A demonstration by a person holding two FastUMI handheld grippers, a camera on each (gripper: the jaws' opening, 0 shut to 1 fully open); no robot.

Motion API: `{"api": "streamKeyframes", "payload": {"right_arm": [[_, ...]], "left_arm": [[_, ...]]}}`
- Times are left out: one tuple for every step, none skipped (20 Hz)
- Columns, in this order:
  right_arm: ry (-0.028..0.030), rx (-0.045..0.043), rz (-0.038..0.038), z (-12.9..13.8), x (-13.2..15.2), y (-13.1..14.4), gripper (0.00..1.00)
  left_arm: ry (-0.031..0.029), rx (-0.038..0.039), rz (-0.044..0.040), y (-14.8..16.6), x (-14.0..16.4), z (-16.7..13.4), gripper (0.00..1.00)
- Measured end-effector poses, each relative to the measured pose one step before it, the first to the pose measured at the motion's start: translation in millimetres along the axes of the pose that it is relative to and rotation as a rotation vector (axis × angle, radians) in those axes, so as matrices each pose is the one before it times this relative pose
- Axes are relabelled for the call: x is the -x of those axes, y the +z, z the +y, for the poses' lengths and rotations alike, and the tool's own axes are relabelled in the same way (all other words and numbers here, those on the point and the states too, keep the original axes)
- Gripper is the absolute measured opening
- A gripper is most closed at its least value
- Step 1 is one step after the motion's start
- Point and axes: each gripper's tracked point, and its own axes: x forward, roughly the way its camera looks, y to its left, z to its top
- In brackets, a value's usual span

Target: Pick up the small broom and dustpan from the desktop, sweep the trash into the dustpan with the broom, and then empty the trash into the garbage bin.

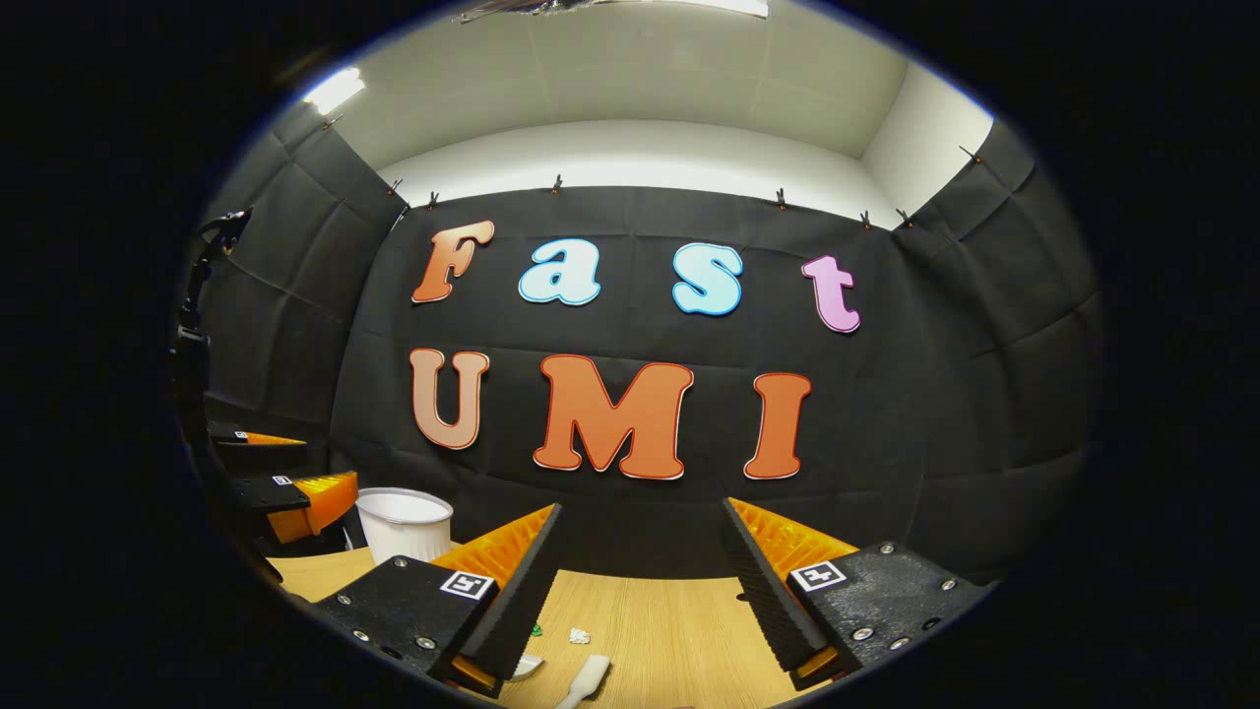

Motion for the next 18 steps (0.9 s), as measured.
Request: {"api": "streamKeyframes", "payload": {"right_arm": [[0.00022,-0.00145,0.00234,0.13,0.02,-0.53,0.93],[-0.00074,-0.00023,0.00235,-0.08,-1.59,-0.81,0.93],[0.00025,0.00132,0.00212,0.73,-0.87,-0.73,0.93],[0.00052,0.00250,0.00091,-0.07,-0.28,-0.88,0.93],[0.00684,0.00131,-0.00268,2.19,0.26,0.29,0.94],[0.00813,0.00073,-0.00598,2.28,0.99,0.82,0.94],[0.00116,0.00258,-0.00462,0.91,-0.52,0.33,0.93],[-0.00001,0.00268,-0.00281,-0.83,-0.61,-0.07,0.94],[-0.00198,0.00201,-0.00278,-1.41,0.79,0.70,0.94],[-0.00467,0.00185,-0.00257,-1.42,0.70,0.25,0.94],[-0.00570,0.00176,-0.00376,-0.82,-1.41,1.40,0.94],[0.00038,-0.00058,-0.00363,0.07,-0.45,0.83,0.94],[0.00062,-0.00055,-0.00437,0.28,0.85,1.24,0.94],[0.00149,0.00092,-0.00136,-0.09,-0.13,-0.41,0.94],[0.00195,0.00090,-0.00104,1.67,-0.43,-0.45,0.94],[0.00054,-0.00228,-0.00144,-0.98,0.62,0.68,0.94],[0.00090,-0.00741,-0.00458,0.33,-1.16,0.54,0.94],[0.00100,-0.00792,-0.00178,0.09,0.75,0.40,0.93]], "left_arm": [[-0.00035,-0.00064,-0.00084,0.48,-0.32,-0.45,0.96],[-0.00052,0.00063,-0.00011,-0.36,-0.69,-0.32,0.96],[-0.00055,-0.00029,0.00266,-0.47,-0.97,0.13,0.96],[-0.00214,0.00115,0.00411,-2.96,-0.48,-0.59,0.96],[-0.00167,0.00143,0.00067,0.00,-0.42,-0.88,0.96],[-0.00187,-0.00005,0.00244,-1.46,-0.89,-0.24,0.96],[-0.00070,-0.00107,0.00133,0.29,0.62,0.08,0.96],[-0.00160,0.00066,0.00034,-1.27,-1.57,-0.56,0.96],[-0.00087,-0.00006,-0.00084,1.65,-0.58,-0.58,0.96],[-0.00071,-0.00122,-0.00085,-0.70,0.08,-0.38,0.96],[-0.00068,-0.00003,-0.00165,1.20,-0.60,-0.05,0.96],[-0.00108,0.00030,-0.00002,-1.60,0.05,-1.92,0.96],[-0.00169,0.00020,0.00127,-0.07,-0.56,-0.53,0.96],[-0.00076,0.00112,0.00205,-0.83,-1.35,-0.05,0.96],[-0.00142,0.00072,0.00057,-0.26,-0.80,0.11,0.96],[0.00051,0.00038,-0.00025,-0.77,0.35,-0.61,0.96],[-0.00098,0.00016,-0.00112,1.32,-1.66,-0.62,0.96],[0.00064,-0.00091,-0.00024,-0.40,0.77,0.32,0.96]]}}
